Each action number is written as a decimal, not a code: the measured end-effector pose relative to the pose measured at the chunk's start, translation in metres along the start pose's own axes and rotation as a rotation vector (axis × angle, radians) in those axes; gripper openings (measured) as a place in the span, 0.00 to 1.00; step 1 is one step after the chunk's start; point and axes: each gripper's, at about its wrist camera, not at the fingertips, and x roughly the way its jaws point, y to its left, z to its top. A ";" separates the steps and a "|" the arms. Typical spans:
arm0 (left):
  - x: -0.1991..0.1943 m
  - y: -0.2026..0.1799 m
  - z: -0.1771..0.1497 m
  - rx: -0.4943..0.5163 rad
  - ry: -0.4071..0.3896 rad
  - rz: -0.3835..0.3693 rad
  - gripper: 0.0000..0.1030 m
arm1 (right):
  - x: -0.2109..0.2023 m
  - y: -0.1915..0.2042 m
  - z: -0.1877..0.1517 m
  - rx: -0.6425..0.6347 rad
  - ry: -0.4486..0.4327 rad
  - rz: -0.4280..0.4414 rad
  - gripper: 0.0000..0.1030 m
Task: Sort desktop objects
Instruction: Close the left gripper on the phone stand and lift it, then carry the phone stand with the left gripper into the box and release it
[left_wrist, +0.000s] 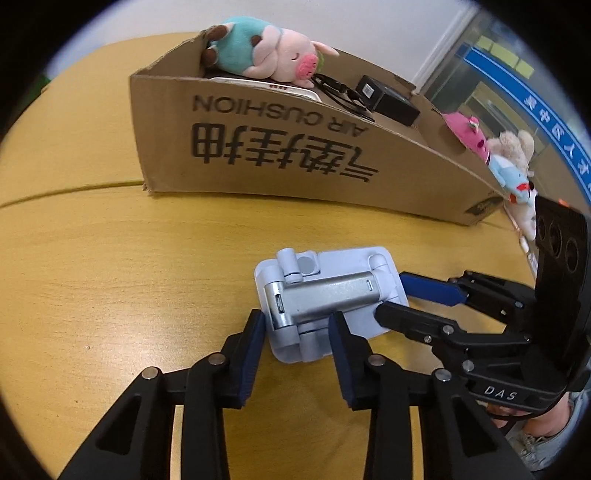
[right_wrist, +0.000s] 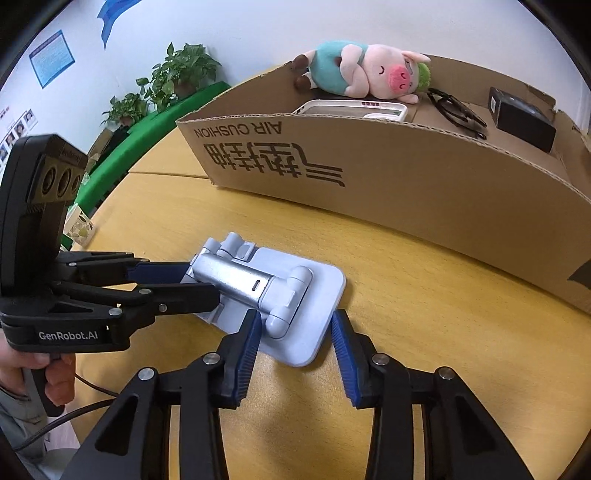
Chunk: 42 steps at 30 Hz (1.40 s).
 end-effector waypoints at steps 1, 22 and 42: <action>-0.002 -0.004 -0.001 0.008 -0.006 0.006 0.32 | -0.001 0.000 -0.001 0.001 -0.003 -0.003 0.36; -0.089 -0.077 0.120 0.193 -0.333 -0.033 0.29 | -0.139 -0.030 0.092 -0.026 -0.407 -0.122 0.35; 0.014 0.007 0.160 0.087 0.034 0.134 0.29 | 0.019 -0.065 0.140 0.159 -0.113 0.040 0.35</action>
